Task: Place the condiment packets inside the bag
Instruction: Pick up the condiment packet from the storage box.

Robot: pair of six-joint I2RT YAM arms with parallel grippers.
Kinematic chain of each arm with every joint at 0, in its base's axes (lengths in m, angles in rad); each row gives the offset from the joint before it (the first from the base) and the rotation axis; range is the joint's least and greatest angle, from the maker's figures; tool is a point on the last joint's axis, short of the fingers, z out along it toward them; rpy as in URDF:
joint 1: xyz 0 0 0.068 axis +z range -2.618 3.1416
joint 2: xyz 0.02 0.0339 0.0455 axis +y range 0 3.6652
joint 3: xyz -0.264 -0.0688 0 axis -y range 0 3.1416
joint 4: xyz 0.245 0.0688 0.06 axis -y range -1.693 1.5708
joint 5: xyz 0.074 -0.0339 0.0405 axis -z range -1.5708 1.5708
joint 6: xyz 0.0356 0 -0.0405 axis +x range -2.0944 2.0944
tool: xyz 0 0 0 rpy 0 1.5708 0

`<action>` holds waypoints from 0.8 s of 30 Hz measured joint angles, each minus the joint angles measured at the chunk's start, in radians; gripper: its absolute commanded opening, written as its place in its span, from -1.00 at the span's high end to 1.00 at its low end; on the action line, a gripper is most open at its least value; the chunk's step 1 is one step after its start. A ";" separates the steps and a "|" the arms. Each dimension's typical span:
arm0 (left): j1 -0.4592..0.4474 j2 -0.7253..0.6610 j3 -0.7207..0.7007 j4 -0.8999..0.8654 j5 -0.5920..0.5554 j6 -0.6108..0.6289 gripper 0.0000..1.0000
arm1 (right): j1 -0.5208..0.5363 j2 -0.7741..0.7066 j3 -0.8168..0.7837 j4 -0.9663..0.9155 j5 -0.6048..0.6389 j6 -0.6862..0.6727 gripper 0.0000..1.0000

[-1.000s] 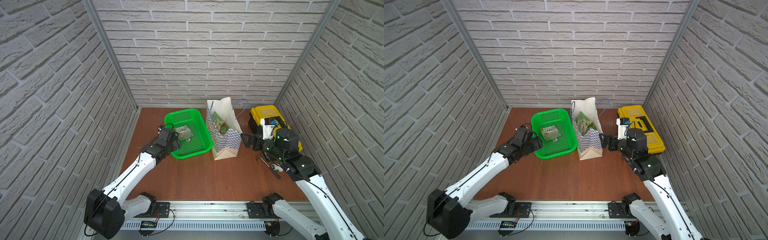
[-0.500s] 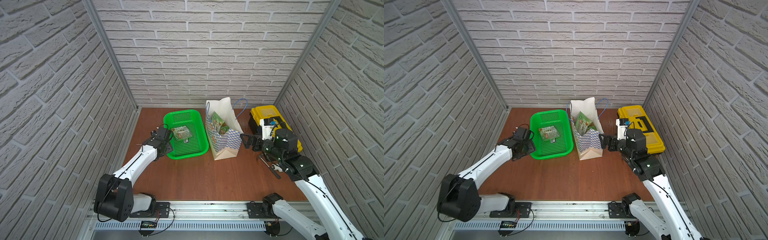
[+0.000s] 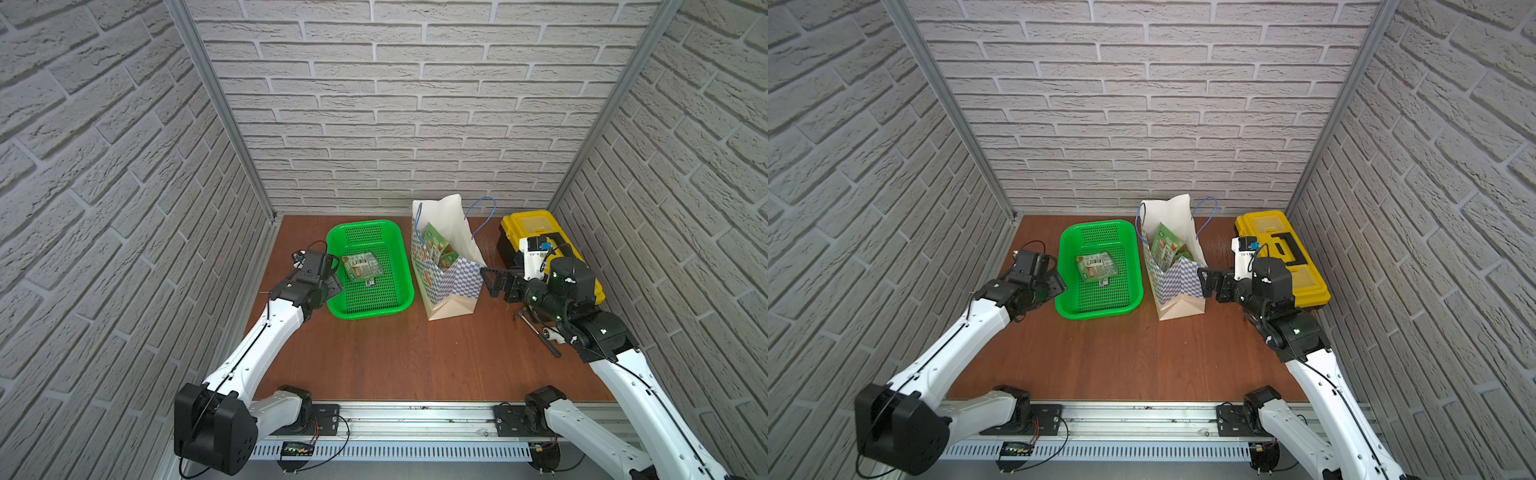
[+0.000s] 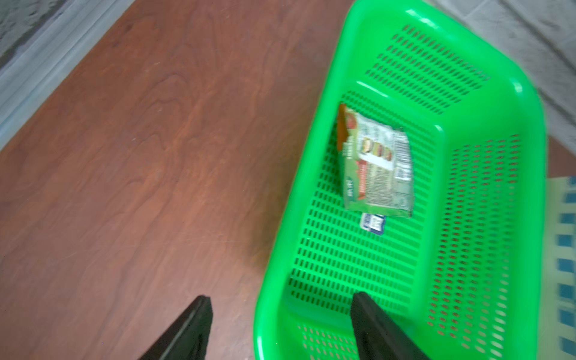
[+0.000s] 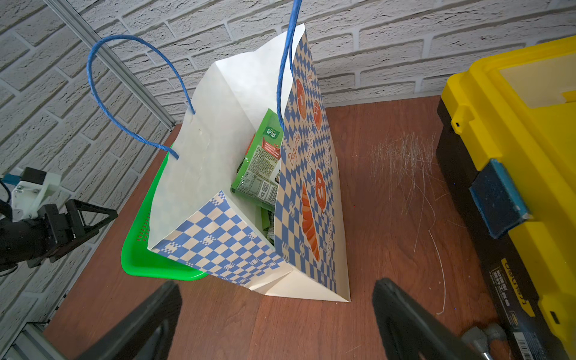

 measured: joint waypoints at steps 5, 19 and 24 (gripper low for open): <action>-0.045 0.045 0.080 0.057 0.035 -0.003 -0.55 | 0.000 0.002 0.001 0.000 0.000 -0.005 -0.99; -0.008 0.425 0.161 0.198 0.119 -0.058 -0.31 | -0.002 0.067 0.096 -0.038 -0.003 -0.001 -0.98; 0.014 0.515 0.196 0.235 0.128 -0.090 -0.31 | -0.005 0.151 0.167 -0.040 -0.024 0.002 -0.98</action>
